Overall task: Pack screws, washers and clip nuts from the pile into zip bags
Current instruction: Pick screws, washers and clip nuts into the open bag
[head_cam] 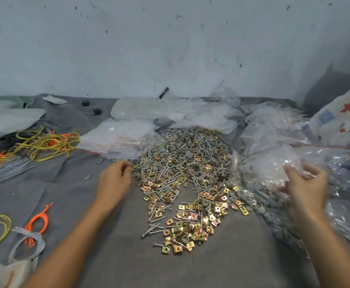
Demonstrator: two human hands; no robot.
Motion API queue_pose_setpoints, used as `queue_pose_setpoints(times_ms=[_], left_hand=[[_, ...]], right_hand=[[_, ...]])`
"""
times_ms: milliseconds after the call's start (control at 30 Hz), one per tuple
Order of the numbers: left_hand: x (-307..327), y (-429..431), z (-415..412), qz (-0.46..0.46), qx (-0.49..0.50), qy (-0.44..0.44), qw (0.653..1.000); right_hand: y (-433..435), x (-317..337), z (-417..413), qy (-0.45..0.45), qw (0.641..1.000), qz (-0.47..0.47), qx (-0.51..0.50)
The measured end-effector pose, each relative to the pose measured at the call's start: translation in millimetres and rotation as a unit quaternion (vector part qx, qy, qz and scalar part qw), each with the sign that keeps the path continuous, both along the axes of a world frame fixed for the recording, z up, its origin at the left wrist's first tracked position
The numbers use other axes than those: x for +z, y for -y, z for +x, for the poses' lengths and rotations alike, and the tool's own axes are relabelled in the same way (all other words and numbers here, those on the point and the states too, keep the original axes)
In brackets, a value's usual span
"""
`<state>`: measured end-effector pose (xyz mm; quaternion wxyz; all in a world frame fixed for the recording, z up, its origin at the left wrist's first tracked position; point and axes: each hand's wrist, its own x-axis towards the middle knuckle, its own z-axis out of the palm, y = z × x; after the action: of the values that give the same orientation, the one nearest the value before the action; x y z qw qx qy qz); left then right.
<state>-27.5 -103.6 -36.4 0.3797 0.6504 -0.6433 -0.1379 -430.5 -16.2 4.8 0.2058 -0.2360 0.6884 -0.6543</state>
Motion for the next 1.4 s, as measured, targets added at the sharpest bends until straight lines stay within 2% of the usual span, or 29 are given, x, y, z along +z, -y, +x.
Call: queue_pose_setpoints(times_ms=[100,200,300,433,500,567,700,767,867,1033,1200,1400], left_hand=[[0,31,6,-0.027,0.007,0.060,0.998],[-4,60,11,-0.007,0.019,0.194,0.981],[-8,84,16,0.034,0.007,0.355,0.934],[-2,108,20,0.071,-0.025,0.443,0.894],[4,115,21,0.068,-0.030,0.450,0.890],[9,118,23,0.051,-0.026,0.423,0.905],[20,116,29,-0.012,-0.006,0.276,0.961],[26,111,33,-0.035,-0.002,0.234,0.972],[34,107,35,-0.018,-0.019,0.165,0.986],[53,94,32,-0.013,-0.016,0.112,0.993],[82,43,16,-0.029,-0.018,-0.056,0.998],[105,-30,10,0.005,-0.136,-0.223,0.965]], right_hand=[[-26,-8,25,-0.094,0.996,-0.007,0.012],[-48,-30,63,-0.142,0.973,0.011,0.184],[-58,-48,105,-0.198,0.925,0.035,0.323],[-51,-67,128,-0.261,0.898,0.028,0.354],[-49,-71,129,-0.281,0.893,0.014,0.352],[-49,-75,126,-0.298,0.893,0.007,0.339],[-51,-77,126,-0.310,0.893,0.011,0.325],[-51,-78,127,-0.312,0.894,0.012,0.321],[-51,-79,127,-0.319,0.894,0.020,0.313],[-51,-79,128,-0.321,0.893,0.021,0.314],[-53,-77,126,-0.282,0.905,0.026,0.316],[-52,-52,149,-0.232,0.905,-0.022,0.356]])
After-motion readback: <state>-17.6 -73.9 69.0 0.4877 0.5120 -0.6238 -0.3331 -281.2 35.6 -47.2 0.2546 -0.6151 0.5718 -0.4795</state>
